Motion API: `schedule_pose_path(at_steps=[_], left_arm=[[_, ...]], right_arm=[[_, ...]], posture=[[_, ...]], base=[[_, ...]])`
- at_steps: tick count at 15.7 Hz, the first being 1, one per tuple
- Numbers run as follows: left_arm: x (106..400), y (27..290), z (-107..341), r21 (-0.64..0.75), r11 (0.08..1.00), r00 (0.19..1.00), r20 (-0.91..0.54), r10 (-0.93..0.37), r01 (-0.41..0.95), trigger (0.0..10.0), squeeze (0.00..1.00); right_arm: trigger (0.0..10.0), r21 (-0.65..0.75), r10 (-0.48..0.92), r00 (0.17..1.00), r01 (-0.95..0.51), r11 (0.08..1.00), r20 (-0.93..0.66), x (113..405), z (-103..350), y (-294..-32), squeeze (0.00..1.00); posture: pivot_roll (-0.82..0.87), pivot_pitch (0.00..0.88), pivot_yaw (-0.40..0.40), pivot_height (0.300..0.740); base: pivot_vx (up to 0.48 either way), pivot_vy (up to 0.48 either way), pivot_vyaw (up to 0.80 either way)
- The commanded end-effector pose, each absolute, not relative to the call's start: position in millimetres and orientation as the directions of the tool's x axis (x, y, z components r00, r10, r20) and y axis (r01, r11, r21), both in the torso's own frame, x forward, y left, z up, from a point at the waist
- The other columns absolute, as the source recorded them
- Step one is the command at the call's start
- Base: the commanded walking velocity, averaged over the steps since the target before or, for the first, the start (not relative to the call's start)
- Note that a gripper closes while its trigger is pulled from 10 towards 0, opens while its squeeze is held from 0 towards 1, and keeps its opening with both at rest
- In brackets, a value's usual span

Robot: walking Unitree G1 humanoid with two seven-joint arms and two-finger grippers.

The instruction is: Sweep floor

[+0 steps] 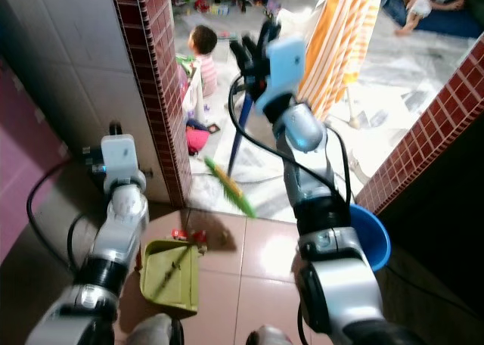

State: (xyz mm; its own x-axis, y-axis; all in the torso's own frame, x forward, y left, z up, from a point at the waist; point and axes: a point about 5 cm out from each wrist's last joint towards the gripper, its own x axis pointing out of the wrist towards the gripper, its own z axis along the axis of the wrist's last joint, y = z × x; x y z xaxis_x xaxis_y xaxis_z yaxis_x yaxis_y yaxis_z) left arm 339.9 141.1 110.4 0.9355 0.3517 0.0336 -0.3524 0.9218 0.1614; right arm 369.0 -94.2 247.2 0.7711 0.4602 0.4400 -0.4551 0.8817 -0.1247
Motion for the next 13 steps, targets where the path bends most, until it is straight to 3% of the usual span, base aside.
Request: schedule_pose_path(at_steps=[1,4,9,13], left_arm=[[345.2,137.2,118.7,0.175,0.921,0.938,0.066,0.341,-0.347,10.0,0.00],[344.8,138.6,105.8,0.135,0.921,0.930,0.004,0.368,-0.365,10.0,0.00],[341.7,138.8,85.0,0.094,0.937,0.931,-0.118,0.347,-0.337,10.0,0.00],[351.0,128.5,93.7,0.164,0.978,0.977,-0.145,0.155,-0.131,10.0,0.00]], right_arm=[[10.0,-0.119,0.443,0.789,-0.436,0.892,0.426,372.2,241.7,-97.4,0.00],[10.0,-0.109,0.460,0.837,-0.449,0.887,0.297,369.1,190.2,-89.1,0.00],[10.0,-0.086,0.497,0.845,-0.490,0.867,0.196,349.8,142.7,-67.8,0.00],[10.0,-0.051,0.551,0.804,-0.555,0.830,0.223,344.4,149.0,-53.6,0.00]], posture=[[0.00,0.147,-0.044,0.740],[-0.03,0.219,-0.030,0.740],[-0.04,0.235,-0.025,0.740],[-0.03,0.228,-0.034,0.740]], base=[[0.000,0.000,0.00],[0.000,0.000,0.00],[0.000,0.000,0.00],[0.000,0.000,0.00]])
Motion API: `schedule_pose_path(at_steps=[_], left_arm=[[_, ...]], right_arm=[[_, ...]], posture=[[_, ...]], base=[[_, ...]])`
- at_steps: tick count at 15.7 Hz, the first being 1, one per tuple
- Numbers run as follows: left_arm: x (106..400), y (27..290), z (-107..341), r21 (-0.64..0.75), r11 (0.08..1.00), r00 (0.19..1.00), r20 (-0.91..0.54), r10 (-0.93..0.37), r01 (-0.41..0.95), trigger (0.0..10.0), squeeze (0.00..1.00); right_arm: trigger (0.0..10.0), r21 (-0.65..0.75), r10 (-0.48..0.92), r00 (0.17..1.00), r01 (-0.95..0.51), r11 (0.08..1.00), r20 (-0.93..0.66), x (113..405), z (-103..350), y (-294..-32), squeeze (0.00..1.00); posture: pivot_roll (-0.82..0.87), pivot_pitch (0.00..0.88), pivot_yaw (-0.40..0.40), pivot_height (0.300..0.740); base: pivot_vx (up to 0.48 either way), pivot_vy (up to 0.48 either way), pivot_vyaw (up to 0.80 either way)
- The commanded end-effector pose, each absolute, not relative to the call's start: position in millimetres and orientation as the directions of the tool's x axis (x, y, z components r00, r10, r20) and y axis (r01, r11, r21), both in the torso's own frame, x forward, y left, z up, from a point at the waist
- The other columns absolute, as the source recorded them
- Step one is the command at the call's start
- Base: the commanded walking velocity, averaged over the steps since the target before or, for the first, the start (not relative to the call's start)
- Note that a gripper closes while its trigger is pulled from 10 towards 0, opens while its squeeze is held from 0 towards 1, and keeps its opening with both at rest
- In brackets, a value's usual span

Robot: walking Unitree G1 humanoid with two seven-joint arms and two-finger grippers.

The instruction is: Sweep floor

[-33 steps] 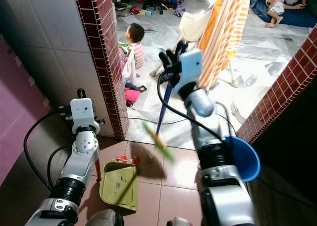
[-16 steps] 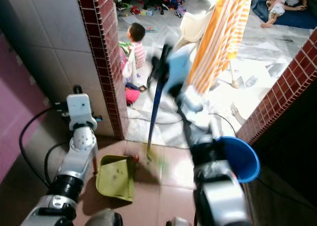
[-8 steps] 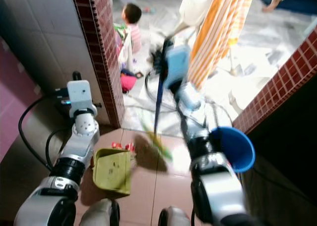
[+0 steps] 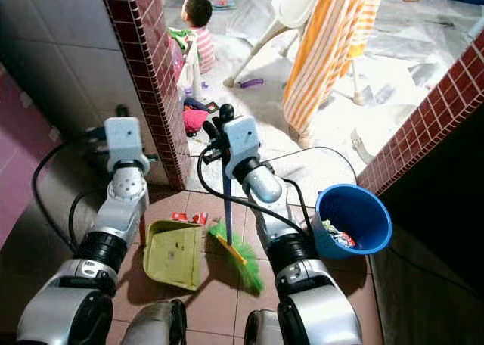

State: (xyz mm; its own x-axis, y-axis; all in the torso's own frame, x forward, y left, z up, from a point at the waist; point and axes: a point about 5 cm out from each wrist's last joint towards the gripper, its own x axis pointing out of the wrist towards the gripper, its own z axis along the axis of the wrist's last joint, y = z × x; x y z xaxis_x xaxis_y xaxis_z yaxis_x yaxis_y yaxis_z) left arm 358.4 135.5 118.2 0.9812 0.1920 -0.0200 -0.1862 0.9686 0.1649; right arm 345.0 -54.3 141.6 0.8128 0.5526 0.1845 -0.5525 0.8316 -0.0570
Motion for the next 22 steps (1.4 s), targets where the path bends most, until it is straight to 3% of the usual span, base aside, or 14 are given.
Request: schedule_pose_path(at_steps=[1,4,7,8,11,18,22], left_arm=[[352.5,130.5,97.0,0.175,0.980,0.980,-0.157,0.126,-0.098,10.0,0.00],[364.3,138.6,119.4,0.162,0.982,0.984,-0.134,0.115,-0.093,10.0,0.00],[381.4,115.2,154.7,0.027,0.998,0.997,-0.052,0.061,-0.060,10.0,0.00],[380.9,94.3,152.6,0.005,1.000,0.999,-0.032,0.007,-0.006,10.0,0.00],[356.5,72.6,92.2,0.005,1.000,0.977,-0.215,-0.002,0.003,10.0,0.00],[341.9,112.7,67.4,0.079,0.983,0.964,-0.194,0.180,-0.168,10.0,0.00],[337.2,121.3,67.9,0.130,0.962,0.956,-0.141,0.259,-0.241,10.0,0.00]], right_arm=[[10.0,-0.035,0.544,0.803,-0.553,0.832,0.243,347.4,156.9,-56.2,0.00],[10.0,-0.046,0.517,0.800,-0.529,0.847,0.304,353.0,177.1,-65.1,0.00],[10.0,-0.065,0.470,0.818,-0.478,0.876,0.330,357.2,186.1,-76.0,0.00],[10.0,-0.075,0.449,0.827,-0.452,0.889,0.338,358.5,187.5,-79.5,0.00],[10.0,-0.079,0.450,0.810,-0.456,0.886,0.376,356.9,195.3,-75.6,0.00],[10.0,-0.255,0.578,0.722,-0.519,0.816,0.380,359.5,219.9,-76.2,0.00],[10.0,-0.294,0.508,0.721,-0.415,0.861,0.470,366.1,247.3,-89.3,0.00]], posture=[[-0.03,0.222,-0.035,0.740],[-0.03,0.206,-0.039,0.740],[-0.03,0.187,-0.040,0.740],[-0.03,0.183,-0.040,0.740],[-0.06,0.180,-0.040,0.740],[-0.05,0.177,-0.049,0.740],[-0.05,0.177,-0.053,0.740]], base=[[0.000,0.000,0.00],[0.000,0.000,0.00],[0.000,0.000,0.00],[0.000,0.000,0.00],[0.000,0.000,0.00],[0.000,0.000,0.00],[0.000,0.000,0.00]])
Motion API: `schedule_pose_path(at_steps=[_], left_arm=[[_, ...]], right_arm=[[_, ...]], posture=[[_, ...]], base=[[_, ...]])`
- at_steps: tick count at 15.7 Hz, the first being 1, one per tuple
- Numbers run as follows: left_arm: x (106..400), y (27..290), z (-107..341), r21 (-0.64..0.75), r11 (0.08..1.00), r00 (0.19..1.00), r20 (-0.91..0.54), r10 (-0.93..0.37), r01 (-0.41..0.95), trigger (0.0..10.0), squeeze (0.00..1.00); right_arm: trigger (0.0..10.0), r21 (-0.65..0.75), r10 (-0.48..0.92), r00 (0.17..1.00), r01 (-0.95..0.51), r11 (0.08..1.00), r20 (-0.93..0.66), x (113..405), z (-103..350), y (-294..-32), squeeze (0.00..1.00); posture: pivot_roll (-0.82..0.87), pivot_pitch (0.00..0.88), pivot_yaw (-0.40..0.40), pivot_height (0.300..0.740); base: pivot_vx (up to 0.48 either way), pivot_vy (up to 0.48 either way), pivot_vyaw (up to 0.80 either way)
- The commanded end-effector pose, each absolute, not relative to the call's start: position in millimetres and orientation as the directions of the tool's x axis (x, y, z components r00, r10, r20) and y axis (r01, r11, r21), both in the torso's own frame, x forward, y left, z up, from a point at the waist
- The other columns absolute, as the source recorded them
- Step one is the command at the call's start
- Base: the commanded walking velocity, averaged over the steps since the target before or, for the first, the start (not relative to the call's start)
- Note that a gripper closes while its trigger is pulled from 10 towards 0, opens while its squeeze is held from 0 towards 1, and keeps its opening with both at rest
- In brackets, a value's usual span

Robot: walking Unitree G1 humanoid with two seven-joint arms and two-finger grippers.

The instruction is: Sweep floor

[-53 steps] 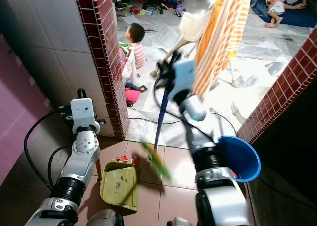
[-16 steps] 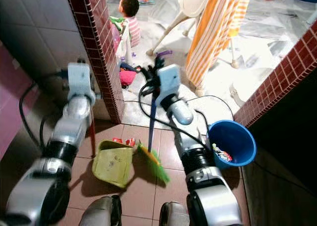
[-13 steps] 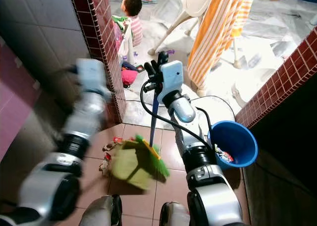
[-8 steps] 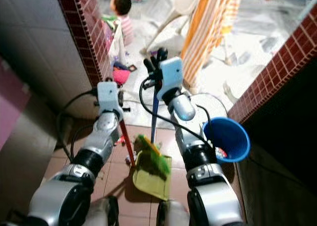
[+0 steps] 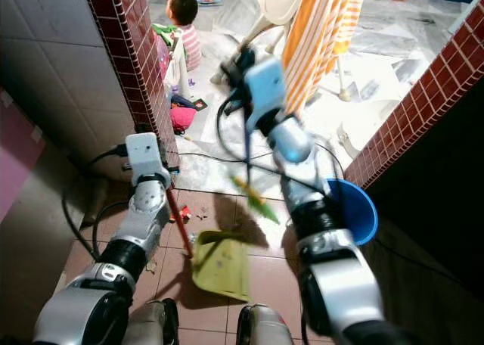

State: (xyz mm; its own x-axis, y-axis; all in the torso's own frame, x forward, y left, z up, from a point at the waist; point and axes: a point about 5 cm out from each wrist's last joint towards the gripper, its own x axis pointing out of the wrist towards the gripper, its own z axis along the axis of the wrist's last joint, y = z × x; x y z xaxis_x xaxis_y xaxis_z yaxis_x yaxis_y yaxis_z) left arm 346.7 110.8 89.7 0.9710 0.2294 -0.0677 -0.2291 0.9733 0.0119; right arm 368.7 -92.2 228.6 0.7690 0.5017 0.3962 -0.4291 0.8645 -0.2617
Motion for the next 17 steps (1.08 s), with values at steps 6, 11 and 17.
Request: schedule_pose_path(at_steps=[6,11,17], left_arm=[[335.6,121.6,67.5,0.129,0.958,0.953,-0.128,0.273,-0.257,10.0,0.00],[333.4,136.7,64.8,0.183,0.922,0.921,-0.135,0.366,-0.340,10.0,0.00],[337.2,141.9,69.1,0.214,0.885,0.889,-0.116,0.443,-0.413,10.0,0.00]], right_arm=[[10.0,-0.292,0.487,0.726,-0.391,0.873,0.485,368.7,251.2,-91.3,0.00],[10.0,-0.160,0.627,0.757,-0.606,0.779,0.184,351.3,151.9,-54.9,0.00],[10.0,-0.052,0.585,0.804,-0.583,0.811,0.111,348.6,144.0,-57.7,0.00]], posture=[[-0.05,0.178,-0.052,0.740],[-0.03,0.154,-0.051,0.740],[-0.06,0.125,-0.046,0.740]], base=[[0.000,0.000,0.00],[0.000,0.000,0.00],[0.000,0.000,0.00]])
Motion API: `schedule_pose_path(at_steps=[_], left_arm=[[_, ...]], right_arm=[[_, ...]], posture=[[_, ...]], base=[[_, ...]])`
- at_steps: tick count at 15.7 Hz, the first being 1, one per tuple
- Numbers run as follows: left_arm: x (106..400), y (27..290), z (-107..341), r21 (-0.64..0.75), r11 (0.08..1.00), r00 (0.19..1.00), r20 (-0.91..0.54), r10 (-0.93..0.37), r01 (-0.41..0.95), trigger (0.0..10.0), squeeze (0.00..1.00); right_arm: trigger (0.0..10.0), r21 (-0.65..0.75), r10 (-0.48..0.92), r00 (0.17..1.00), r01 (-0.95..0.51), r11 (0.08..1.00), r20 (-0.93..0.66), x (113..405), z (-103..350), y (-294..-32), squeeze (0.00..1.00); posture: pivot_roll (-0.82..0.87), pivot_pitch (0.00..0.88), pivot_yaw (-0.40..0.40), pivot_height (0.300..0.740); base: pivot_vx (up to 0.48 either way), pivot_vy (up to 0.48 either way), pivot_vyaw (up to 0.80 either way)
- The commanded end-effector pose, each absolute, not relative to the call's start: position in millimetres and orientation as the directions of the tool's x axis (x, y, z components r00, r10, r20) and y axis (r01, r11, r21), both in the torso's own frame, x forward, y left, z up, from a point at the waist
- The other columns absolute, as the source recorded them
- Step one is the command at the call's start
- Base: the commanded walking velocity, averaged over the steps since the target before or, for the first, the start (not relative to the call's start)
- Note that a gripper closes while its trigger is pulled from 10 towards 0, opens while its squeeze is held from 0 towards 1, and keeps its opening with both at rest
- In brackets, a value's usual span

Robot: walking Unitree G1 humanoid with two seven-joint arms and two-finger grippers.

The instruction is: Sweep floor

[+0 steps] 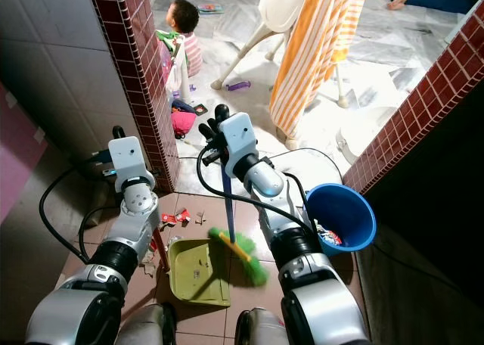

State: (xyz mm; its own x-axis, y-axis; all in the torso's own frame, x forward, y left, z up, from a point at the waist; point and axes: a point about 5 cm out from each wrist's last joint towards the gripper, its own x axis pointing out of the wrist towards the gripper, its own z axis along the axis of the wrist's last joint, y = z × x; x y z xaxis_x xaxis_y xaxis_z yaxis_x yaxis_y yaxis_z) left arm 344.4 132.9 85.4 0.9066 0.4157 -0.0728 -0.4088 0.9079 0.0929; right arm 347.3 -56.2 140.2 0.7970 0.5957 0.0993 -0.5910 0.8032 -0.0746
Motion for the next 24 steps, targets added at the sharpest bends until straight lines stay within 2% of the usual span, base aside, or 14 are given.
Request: schedule_pose_path(at_steps=[1,7,8,11,13,14,19,22,24], left_arm=[[338.9,142.9,70.1,0.217,0.883,0.886,-0.118,0.448,-0.417,10.0,0.00],[342.4,139.0,71.4,0.189,0.892,0.888,-0.137,0.438,-0.411,10.0,0.00],[344.7,136.2,73.3,0.179,0.900,0.895,-0.141,0.424,-0.398,10.0,0.00],[347.3,135.2,75.0,0.169,0.906,0.899,-0.145,0.412,-0.388,10.0,0.00],[349.9,132.7,77.9,0.159,0.914,0.908,-0.142,0.394,-0.372,10.0,0.00],[349.8,129.0,77.3,0.145,0.924,0.916,-0.148,0.373,-0.353,10.0,0.00],[350.5,125.9,75.9,0.127,0.939,0.928,-0.161,0.337,-0.319,10.0,0.00],[350.9,124.9,75.8,0.133,0.943,0.932,-0.162,0.325,-0.305,10.0,0.00],[350.4,124.1,74.5,0.136,0.944,0.932,-0.168,0.321,-0.300,10.0,0.00]], right_arm=[[10.0,-0.003,0.572,0.813,-0.575,0.818,0.110,349.7,149.5,-57.5,0.00],[10.0,0.214,0.487,0.858,-0.513,0.831,0.162,358.6,181.3,-51.0,0.00],[10.0,0.233,0.481,0.836,-0.539,0.809,0.263,360.4,209.3,-54.1,0.00],[10.0,0.108,0.516,0.775,-0.586,0.803,0.365,354.8,236.8,-63.6,0.00],[10.0,0.001,0.468,0.778,-0.516,0.856,0.419,361.0,250.6,-84.3,0.00],[10.0,-0.023,0.394,0.813,-0.426,0.904,0.428,366.9,253.8,-101.0,0.00],[10.0,-0.110,0.278,0.883,-0.255,0.961,0.378,375.9,241.9,-127.4,0.00],[10.0,-0.132,0.207,0.958,-0.183,0.974,0.198,378.1,201.6,-127.2,0.00],[10.0,-0.082,0.192,0.977,-0.184,0.980,0.098,374.7,177.7,-122.3,0.00]], posture=[[-0.06,0.118,-0.046,0.740],[-0.08,0.088,-0.037,0.740],[-0.08,0.076,-0.032,0.740],[-0.09,0.065,-0.026,0.740],[-0.09,0.055,-0.026,0.740],[-0.09,0.054,-0.027,0.740],[-0.08,0.044,-0.030,0.740],[-0.08,0.042,-0.029,0.740],[-0.08,0.040,-0.028,0.740]], base=[[0.000,0.000,0.00],[0.000,0.000,0.00],[0.000,0.000,0.00],[0.000,0.000,0.00],[0.000,0.000,0.00],[0.000,0.000,0.00],[0.000,0.000,0.00],[0.000,0.000,0.00],[0.000,0.000,0.00]])
